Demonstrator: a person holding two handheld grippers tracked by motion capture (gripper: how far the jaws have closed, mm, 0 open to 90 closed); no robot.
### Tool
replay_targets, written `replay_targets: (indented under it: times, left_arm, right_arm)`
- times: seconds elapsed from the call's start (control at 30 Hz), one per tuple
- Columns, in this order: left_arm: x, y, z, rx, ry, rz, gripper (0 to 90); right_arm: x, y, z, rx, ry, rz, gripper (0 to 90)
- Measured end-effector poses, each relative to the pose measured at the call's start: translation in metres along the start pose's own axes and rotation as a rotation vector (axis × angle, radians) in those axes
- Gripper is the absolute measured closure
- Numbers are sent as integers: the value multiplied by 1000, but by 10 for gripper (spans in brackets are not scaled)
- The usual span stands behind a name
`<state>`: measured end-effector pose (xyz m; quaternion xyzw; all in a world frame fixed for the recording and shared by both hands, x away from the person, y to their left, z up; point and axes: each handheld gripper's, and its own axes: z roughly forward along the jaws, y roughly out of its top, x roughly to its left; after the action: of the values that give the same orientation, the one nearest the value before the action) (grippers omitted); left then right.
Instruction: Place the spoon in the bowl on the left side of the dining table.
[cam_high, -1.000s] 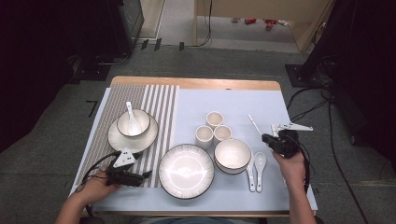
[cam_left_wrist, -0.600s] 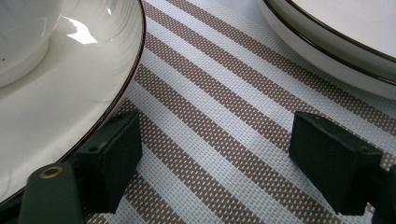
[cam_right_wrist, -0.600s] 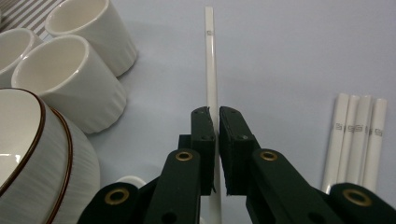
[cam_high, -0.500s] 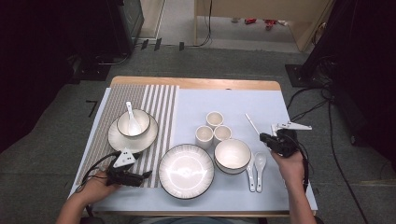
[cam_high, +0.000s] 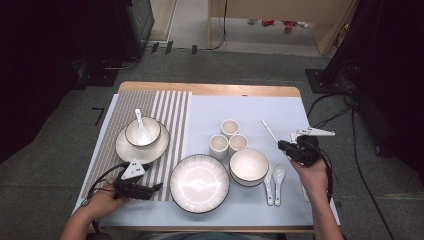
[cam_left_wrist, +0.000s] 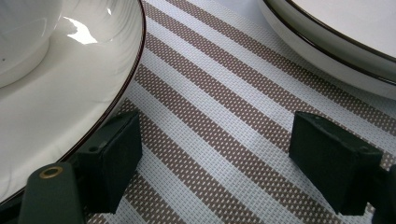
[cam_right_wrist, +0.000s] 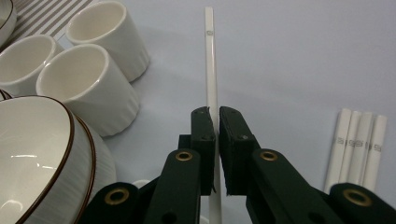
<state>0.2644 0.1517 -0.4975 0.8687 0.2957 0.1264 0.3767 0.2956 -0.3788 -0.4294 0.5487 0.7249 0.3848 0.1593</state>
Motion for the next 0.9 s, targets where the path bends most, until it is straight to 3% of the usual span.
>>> replay_targets:
  times: [0.53, 0.9]
  left_arm:
    - [0, 0, 0, -2, 0, -3, 175]
    - [0, 0, 0, 0, 0, 0, 175]
  right_arm:
    - [8, 12, -3, 0, 49, -10, 854]
    - [21, 23, 0, 16, 77, -64, 854]
